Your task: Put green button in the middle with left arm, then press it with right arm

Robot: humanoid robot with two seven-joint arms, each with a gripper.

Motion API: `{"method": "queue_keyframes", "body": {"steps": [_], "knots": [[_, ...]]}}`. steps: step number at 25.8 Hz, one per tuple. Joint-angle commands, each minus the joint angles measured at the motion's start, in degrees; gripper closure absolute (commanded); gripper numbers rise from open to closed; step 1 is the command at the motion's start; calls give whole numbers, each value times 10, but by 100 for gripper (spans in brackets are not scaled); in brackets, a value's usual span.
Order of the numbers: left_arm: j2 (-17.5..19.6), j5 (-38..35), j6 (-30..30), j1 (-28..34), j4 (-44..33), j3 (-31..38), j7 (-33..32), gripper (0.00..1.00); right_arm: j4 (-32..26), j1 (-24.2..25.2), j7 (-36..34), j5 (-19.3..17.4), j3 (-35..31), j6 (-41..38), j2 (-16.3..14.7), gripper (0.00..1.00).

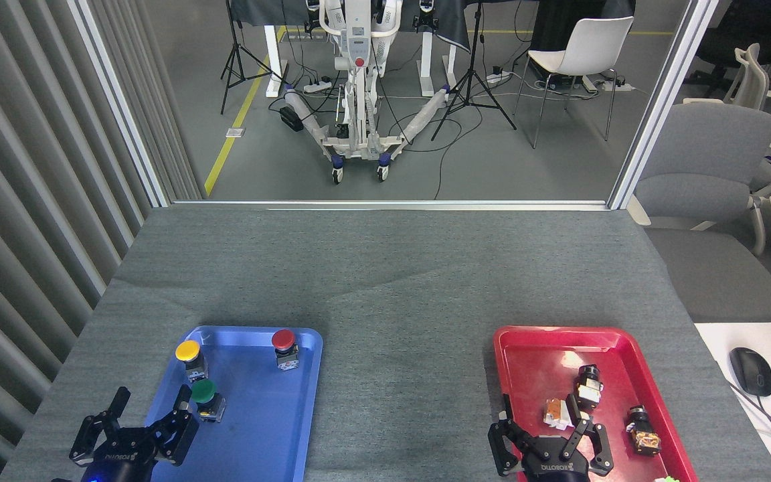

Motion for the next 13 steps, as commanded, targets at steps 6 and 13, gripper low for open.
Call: {"method": "queue_keyframes", "body": {"steps": [6, 13], "knots": [[0, -8, 0, 0, 7, -6, 0, 0, -5, 6, -1, -1, 5, 0, -2, 1], [0, -8, 0, -9, 7, -6, 6, 0, -5, 6, -1, -1, 5, 1, -1, 1]]}}
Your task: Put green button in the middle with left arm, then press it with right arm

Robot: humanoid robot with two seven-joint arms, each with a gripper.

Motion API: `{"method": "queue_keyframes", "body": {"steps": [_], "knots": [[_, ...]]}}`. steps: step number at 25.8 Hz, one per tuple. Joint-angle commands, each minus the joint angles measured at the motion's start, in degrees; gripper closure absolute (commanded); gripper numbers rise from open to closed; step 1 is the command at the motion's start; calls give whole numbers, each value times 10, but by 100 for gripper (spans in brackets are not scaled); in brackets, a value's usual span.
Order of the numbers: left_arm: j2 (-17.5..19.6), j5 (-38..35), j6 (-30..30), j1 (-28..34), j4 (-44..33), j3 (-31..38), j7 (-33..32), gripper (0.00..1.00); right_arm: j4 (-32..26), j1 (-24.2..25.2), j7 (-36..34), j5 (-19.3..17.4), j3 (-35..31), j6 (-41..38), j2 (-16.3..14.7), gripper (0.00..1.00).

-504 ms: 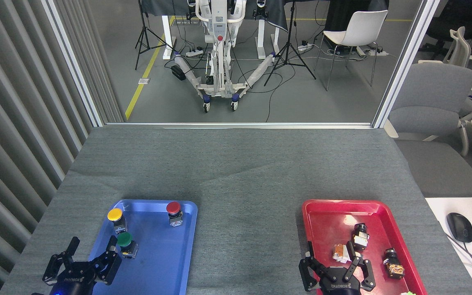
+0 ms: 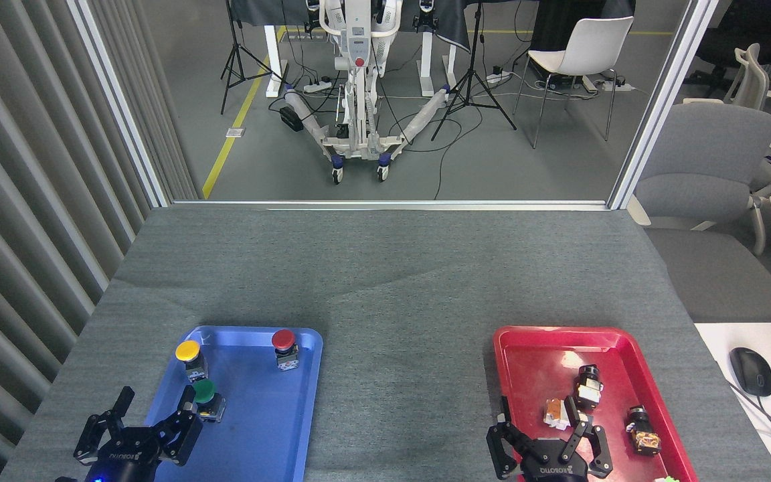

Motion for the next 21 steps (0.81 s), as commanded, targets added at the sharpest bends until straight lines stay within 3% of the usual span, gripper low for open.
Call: {"method": "queue_keyframes", "body": {"steps": [1, 21], "knots": [[0, -1, 0, -5, 0, -1, 2, 0, 0, 0, -2, 0, 0, 2, 1, 1], [2, -1, 0, -21, 21, -2, 2, 0, -1, -1, -12, 0, 0, 2, 1, 1]]}}
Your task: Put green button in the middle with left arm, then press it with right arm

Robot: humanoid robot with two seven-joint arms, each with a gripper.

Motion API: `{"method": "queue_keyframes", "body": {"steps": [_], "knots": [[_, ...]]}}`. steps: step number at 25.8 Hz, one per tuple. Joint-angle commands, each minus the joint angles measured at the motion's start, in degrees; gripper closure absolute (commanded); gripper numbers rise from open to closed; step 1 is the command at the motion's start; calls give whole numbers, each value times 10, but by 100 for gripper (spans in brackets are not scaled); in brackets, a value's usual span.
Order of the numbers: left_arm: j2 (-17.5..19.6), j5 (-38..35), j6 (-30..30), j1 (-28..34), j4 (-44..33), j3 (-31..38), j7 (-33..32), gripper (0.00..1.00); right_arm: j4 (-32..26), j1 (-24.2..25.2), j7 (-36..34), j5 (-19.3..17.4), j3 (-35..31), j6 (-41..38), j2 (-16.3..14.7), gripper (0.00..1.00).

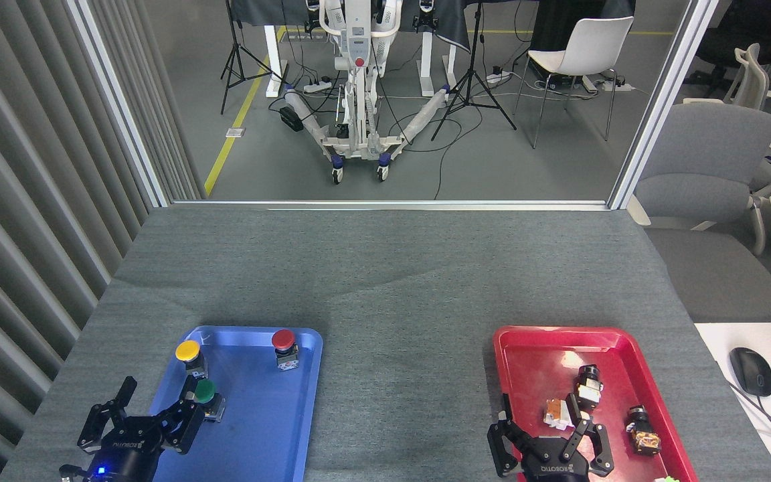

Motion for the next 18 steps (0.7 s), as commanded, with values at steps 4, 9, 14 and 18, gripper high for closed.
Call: {"method": "queue_keyframes", "body": {"steps": [4, 9, 14, 18], "knots": [[1, 0, -1, 3, 0, 0, 1, 0, 0, 0, 2, 0, 0, 0, 0, 1], [6, 0, -1, 2, 1, 0, 1, 0, 1, 0, 5, 0, 1, 0, 0, 1], [9, 0, -9, 3, 1, 0, 0, 0, 0, 1, 5, 0, 1, -2, 0, 1], [9, 0, -23, 6, 1, 0, 0, 0, 0, 2, 5, 0, 1, -2, 0, 1]]}}
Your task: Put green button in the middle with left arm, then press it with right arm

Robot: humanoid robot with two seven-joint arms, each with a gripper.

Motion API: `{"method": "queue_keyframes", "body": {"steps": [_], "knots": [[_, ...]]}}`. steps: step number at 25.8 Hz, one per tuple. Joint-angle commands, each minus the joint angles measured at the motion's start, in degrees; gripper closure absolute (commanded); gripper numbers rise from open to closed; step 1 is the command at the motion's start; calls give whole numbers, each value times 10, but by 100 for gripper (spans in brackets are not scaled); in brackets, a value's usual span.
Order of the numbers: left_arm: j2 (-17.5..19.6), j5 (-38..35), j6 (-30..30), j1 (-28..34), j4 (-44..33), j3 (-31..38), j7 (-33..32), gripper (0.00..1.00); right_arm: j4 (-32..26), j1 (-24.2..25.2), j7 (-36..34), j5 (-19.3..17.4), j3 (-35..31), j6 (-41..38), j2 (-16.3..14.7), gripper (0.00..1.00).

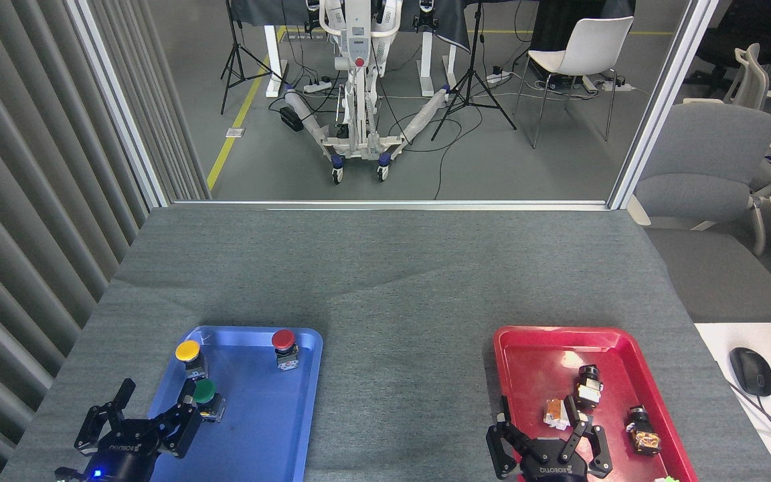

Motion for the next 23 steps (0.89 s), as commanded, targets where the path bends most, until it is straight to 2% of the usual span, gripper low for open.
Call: {"method": "queue_keyframes", "body": {"steps": [1, 23], "knots": [[0, 0, -12, 1, -1, 0, 0, 0, 0, 1, 0, 0, 0, -1, 0, 1], [0, 1, -9, 0, -1, 1, -2, 0, 0, 10, -2, 0, 0, -3, -1, 1]]}}
